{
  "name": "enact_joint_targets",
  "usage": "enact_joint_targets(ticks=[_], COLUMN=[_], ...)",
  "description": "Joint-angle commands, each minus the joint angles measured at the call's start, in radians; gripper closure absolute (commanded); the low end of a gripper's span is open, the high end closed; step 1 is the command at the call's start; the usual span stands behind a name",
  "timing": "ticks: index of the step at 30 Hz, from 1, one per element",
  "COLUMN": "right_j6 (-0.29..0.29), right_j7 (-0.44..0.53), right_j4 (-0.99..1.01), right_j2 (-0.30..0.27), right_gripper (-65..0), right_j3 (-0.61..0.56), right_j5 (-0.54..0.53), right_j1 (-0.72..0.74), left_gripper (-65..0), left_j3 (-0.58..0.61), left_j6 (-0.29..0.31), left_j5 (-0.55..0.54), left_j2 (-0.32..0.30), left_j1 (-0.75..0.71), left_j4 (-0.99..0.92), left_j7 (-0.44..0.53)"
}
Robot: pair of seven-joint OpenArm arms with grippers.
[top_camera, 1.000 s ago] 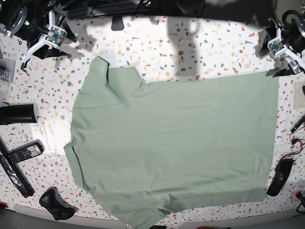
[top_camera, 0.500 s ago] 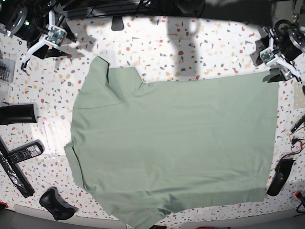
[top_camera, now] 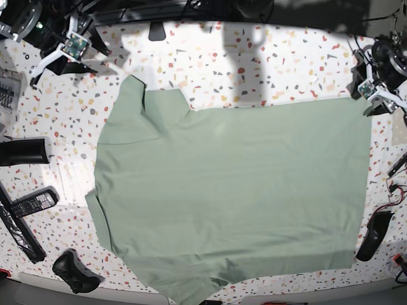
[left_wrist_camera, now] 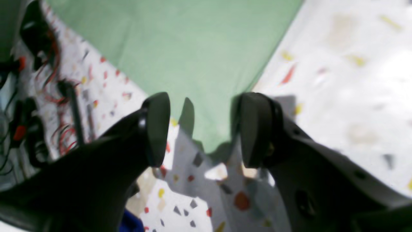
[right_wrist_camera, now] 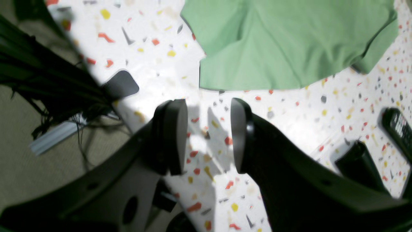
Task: Fold the T-shirt properly
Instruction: 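Move both grippers from rest toward the shirt's shoulder corners, then lower right gripper onto the shoulder corner nearest it, left onto the other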
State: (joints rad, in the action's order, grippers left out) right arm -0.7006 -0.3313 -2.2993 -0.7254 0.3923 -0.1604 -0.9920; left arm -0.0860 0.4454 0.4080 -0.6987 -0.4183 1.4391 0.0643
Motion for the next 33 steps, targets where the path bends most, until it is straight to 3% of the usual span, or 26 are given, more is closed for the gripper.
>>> enact_joint_targets(ticks=[1, 4, 8, 13, 18, 20, 28, 33], right_j6=[0.002, 0.002, 0.002, 0.002, 0.002, 0.007, 0.190, 0.245], right_j7=[0.030, 0.056, 0.056, 0.083, 0.093, 0.099, 0.085, 0.058], right_j4=[-0.013, -0.013, -0.013, -0.013, -0.013, -0.010, 0.127, 0.259], right_j2=[-0.008, -0.009, -0.009, -0.008, -0.009, -0.009, -0.008, -0.008], right_gripper=[-22.3, -22.3, -22.3, -22.5, -37.0, -37.7, -37.7, -37.7], right_j3=[0.006, 0.006, 0.006, 0.003, -0.076, -0.137, -0.426, -0.560], right_j5=[-0.011, -0.011, -0.010, 0.049, 0.206, 0.284, 0.486, 0.572], right_j1=[-0.002, -0.002, -0.002, 0.000, 0.000, 0.012, 0.221, 0.352], left_gripper=[-31.5, -24.0, 0.0, 0.0, 0.0, 0.0, 0.0, 0.0], left_j3=[-0.008, -0.008, -0.008, -0.008, -0.008, -0.008, -0.008, -0.008], left_j6=[-0.004, -0.004, -0.004, -0.004, -0.004, -0.004, -0.004, -0.004], left_j5=[0.011, 0.011, 0.011, 0.011, 0.011, 0.011, 0.010, 0.010], left_j2=[-0.019, -0.019, -0.018, -0.019, -0.019, -0.019, -0.019, -0.019], left_j1=[0.000, 0.008, 0.005, 0.005, 0.005, 0.005, 0.005, 0.005], left_j4=[-0.004, -0.031, -0.033, -0.033, -0.033, -0.033, -0.033, -0.033], left_j7=[0.003, 0.012, 0.012, 0.012, 0.012, 0.012, 0.012, 0.013])
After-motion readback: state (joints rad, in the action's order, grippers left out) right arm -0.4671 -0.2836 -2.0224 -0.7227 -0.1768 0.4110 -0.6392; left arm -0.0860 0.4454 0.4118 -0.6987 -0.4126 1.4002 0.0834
